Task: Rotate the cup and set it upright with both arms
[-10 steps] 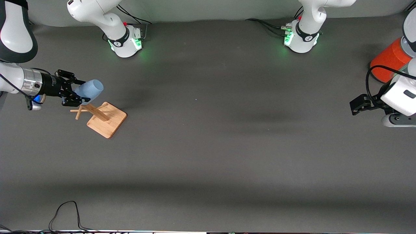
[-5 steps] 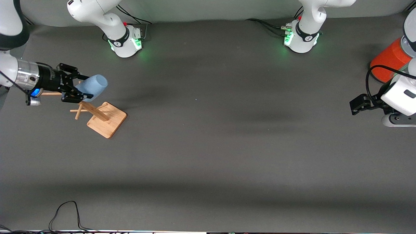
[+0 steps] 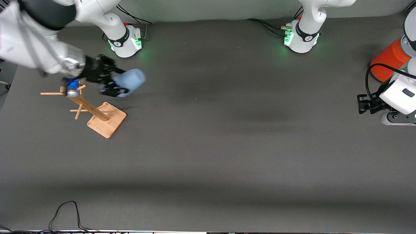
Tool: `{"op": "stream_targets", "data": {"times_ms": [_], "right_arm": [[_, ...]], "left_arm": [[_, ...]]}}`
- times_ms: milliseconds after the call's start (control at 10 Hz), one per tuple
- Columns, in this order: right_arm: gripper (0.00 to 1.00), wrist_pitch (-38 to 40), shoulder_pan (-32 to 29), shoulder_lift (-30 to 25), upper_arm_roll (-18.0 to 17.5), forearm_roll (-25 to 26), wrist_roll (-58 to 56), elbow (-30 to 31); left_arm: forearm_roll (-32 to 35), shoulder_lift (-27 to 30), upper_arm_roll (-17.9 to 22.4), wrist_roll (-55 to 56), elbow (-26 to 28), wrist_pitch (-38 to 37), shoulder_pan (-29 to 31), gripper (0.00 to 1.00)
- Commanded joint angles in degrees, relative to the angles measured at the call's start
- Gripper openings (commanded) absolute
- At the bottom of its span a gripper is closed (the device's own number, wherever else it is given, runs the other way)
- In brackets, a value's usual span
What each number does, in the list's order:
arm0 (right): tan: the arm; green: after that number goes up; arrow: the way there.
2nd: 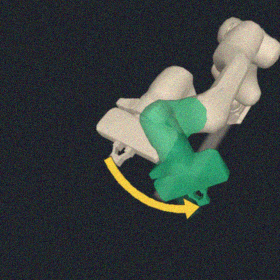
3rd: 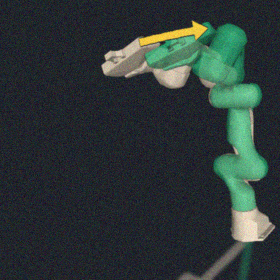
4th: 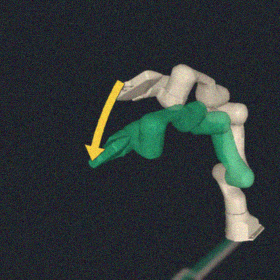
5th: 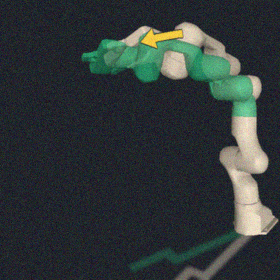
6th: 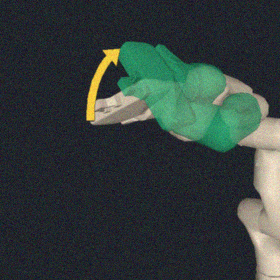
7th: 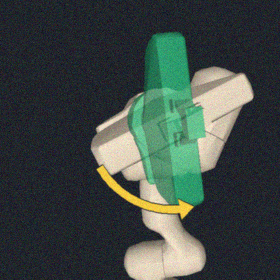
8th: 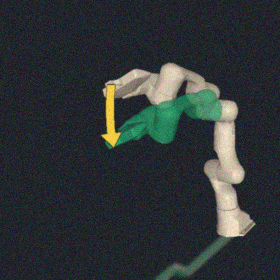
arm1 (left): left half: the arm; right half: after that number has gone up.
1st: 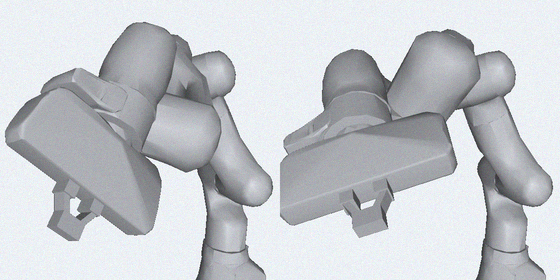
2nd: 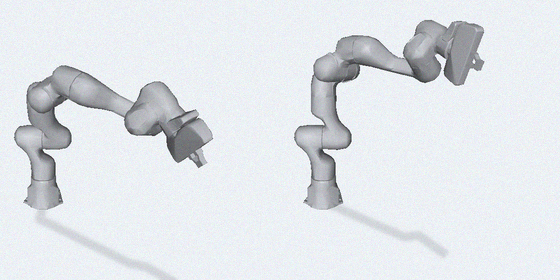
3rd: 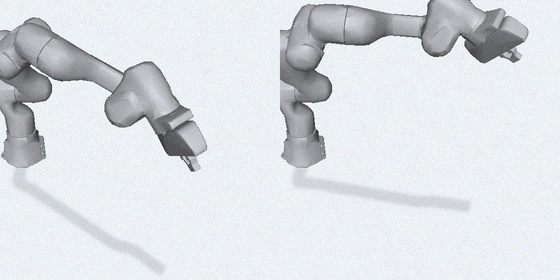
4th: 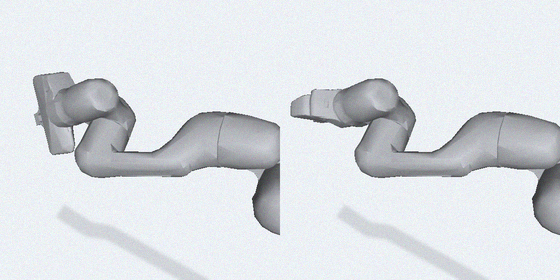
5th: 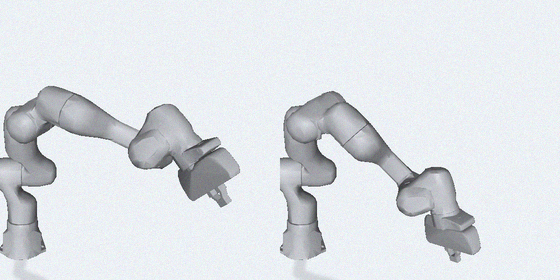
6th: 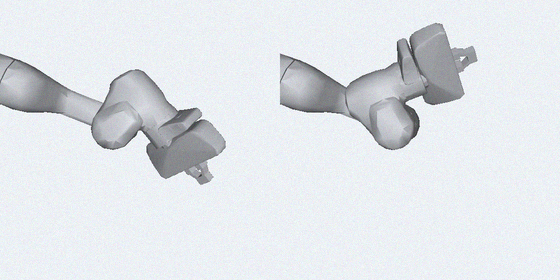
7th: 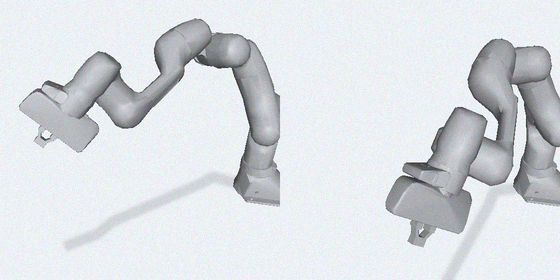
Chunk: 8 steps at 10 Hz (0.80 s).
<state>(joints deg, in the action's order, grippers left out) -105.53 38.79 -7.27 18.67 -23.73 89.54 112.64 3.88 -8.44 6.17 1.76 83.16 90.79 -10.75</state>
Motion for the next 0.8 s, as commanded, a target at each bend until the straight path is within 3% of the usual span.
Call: {"op": "stream_targets", "data": {"times_ms": [0, 100, 300, 500, 700], "right_arm": [[0.51, -10.16, 5.64, 6.01, -4.77, -0.71, 9.47, -0.67], [0.51, -15.7, 10.73, 10.13, -4.96, -0.1, 14.3, -1.62], [0.51, -18.3, 18.21, 20.4, -4.79, 0.35, 21.52, -7.05], [0.51, -18.31, 22.54, 29.29, -4.87, 6.47, 32.49, -12.34], [0.51, -18.31, 26.68, 35.28, -4.61, 12.54, 37.8, -12.62]], "left_arm": [[-0.63, -0.18, 0.16, -1.06, -1.42, -1.23, -0.07, 0.94], [-1.15, -0.18, 0.16, -0.97, -1.51, -1.22, -0.15, 1.0], [-1.86, -0.18, 0.16, -0.89, -1.42, -1.31, -0.33, 1.0], [-1.86, -0.35, 0.07, -0.8, -1.16, -1.31, -0.68, 1.0], [-2.12, -1.31, -0.28, 1.47, -0.98, -1.31, -1.03, 1.0]]}}
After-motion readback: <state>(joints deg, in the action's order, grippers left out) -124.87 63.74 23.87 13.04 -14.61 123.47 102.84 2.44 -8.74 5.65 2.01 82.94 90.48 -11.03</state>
